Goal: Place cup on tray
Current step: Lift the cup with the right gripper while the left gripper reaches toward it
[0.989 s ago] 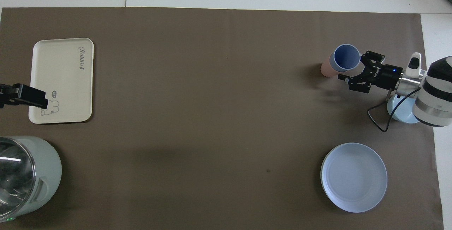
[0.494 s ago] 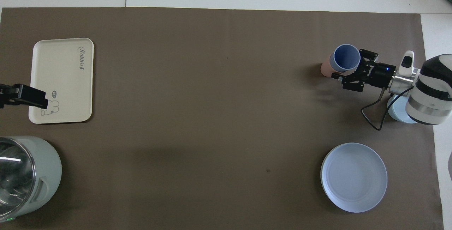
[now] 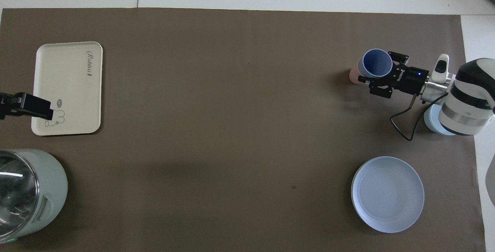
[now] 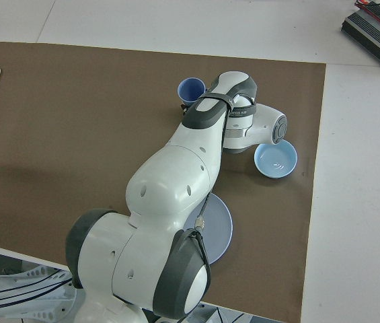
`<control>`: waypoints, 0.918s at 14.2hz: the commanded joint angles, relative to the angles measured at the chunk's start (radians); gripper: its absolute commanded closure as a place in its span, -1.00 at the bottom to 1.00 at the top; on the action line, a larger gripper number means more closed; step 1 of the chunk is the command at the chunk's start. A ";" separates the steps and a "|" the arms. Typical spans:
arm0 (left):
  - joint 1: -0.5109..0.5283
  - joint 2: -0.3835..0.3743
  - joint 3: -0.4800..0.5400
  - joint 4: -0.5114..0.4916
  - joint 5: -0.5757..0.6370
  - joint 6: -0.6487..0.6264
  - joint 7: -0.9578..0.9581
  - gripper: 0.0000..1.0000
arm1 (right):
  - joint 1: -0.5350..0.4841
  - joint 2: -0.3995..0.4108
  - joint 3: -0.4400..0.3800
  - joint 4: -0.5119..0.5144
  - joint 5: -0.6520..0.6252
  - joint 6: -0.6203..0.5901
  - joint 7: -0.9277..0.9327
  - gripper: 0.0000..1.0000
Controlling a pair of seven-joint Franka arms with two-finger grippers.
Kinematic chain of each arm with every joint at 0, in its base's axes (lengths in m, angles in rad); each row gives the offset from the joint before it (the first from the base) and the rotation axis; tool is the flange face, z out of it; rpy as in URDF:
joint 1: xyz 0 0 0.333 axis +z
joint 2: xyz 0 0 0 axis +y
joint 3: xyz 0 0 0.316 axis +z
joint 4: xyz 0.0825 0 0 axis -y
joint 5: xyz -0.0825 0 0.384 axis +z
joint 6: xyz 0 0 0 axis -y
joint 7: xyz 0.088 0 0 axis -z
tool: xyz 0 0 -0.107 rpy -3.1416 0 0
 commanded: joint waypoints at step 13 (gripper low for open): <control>-0.055 -0.033 -0.009 -0.068 -0.412 0.061 -0.171 -1.00 | 0.240 -0.449 0.002 -0.008 -0.764 0.086 1.047 1.00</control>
